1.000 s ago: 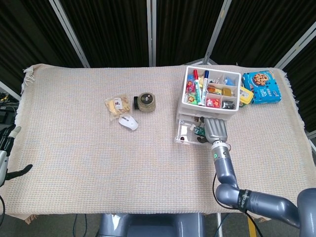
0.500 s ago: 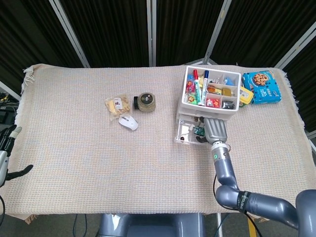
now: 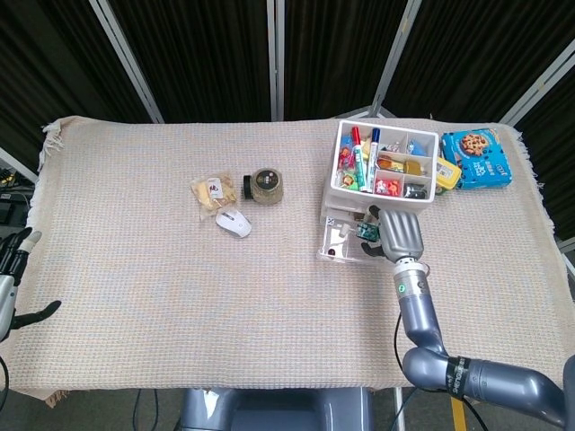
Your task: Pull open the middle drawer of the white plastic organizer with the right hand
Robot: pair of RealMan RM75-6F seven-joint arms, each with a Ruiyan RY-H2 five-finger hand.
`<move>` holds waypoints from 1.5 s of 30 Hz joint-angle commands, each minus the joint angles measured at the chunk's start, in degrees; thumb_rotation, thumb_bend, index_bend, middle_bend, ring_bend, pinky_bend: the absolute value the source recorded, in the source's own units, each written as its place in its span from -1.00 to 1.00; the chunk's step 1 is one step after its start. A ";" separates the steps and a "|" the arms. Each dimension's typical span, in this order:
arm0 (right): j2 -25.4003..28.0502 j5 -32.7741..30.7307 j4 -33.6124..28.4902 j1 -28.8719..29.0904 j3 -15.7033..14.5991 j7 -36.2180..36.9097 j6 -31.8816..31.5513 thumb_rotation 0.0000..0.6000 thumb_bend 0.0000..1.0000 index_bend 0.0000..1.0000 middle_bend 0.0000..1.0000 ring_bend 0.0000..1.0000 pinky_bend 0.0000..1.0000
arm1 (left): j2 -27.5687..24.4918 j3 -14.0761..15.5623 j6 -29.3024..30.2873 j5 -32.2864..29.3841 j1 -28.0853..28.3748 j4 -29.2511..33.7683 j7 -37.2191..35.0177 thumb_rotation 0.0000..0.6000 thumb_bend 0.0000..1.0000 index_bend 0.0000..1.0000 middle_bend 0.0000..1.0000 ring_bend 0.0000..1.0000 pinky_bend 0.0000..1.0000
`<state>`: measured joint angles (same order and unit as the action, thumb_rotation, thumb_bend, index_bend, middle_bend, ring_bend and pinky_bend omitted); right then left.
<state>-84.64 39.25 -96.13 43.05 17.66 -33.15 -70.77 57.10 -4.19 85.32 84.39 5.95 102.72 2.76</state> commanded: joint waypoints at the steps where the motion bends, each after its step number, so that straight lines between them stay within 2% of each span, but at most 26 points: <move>1: 1.83 1.16 -2.45 -0.99 -0.09 -0.31 -1.70 1.00 -0.53 0.13 1.00 1.00 0.43 | -0.05 0.06 0.15 0.15 -0.08 0.07 -0.06 1.00 -0.86 -1.00 -1.00 -1.00 -1.00; 5: 5.41 3.46 -6.84 -3.20 -0.73 0.01 -4.36 1.00 -0.53 0.13 1.00 1.00 0.43 | -0.20 0.18 0.48 0.48 -0.25 0.17 -0.31 1.00 -0.86 -1.00 -1.00 -1.00 -1.00; 9: 8.74 6.62 -10.25 -6.04 -2.64 1.29 -6.26 1.00 -0.53 0.13 1.00 1.00 0.43 | -0.34 0.38 0.92 1.10 -0.46 0.34 -0.49 1.00 -0.86 -1.00 -1.00 -1.00 -1.00; 14: 13.96 12.81 -13.94 -11.89 -7.13 6.30 -8.34 1.00 -0.53 0.13 1.00 1.00 0.43 | -0.54 0.78 1.61 2.26 -0.77 0.83 -0.34 1.00 -0.86 -1.00 -1.00 -1.00 -1.00; 18: 16.58 16.83 -14.13 -15.11 -9.70 10.52 -8.38 1.00 -0.53 0.13 1.00 1.00 0.43 | -0.56 1.03 2.07 3.04 -0.95 1.22 0.19 1.00 -0.86 -1.00 -1.00 -1.00 -1.00; 21: 17.77 19.23 -12.64 -17.61 -11.82 13.60 -8.19 1.00 -0.53 0.13 1.00 1.00 0.43 | -0.50 1.27 2.32 3.70 -1.05 1.51 0.77 1.00 -0.86 -1.00 -1.00 -1.00 -1.00; 27: 18.42 20.69 -8.26 -20.74 -14.19 18.47 -6.93 1.00 -0.53 0.12 1.00 1.00 0.43 | -0.57 1.53 2.67 4.35 -1.24 1.96 1.24 1.00 -0.86 -1.00 -1.00 -1.00 -1.00; 34: 16.04 21.69 -0.77 -22.99 -16.42 22.82 -2.61 1.00 -0.53 0.10 1.00 1.00 0.43 | -0.45 1.43 2.59 4.01 -1.25 2.24 1.86 1.00 -0.86 -1.00 -1.00 -1.00 -1.00; 45: 7.78 20.00 9.27 -23.43 -15.65 23.04 2.85 1.00 -0.55 0.08 1.00 1.00 0.43 | -0.51 1.49 2.56 3.97 -1.34 2.24 1.67 1.00 -0.86 -1.00 -1.00 -1.00 -1.00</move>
<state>-75.65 59.66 -88.13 19.68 1.60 -10.07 -68.67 56.60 -2.71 87.89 88.36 4.61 104.95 4.43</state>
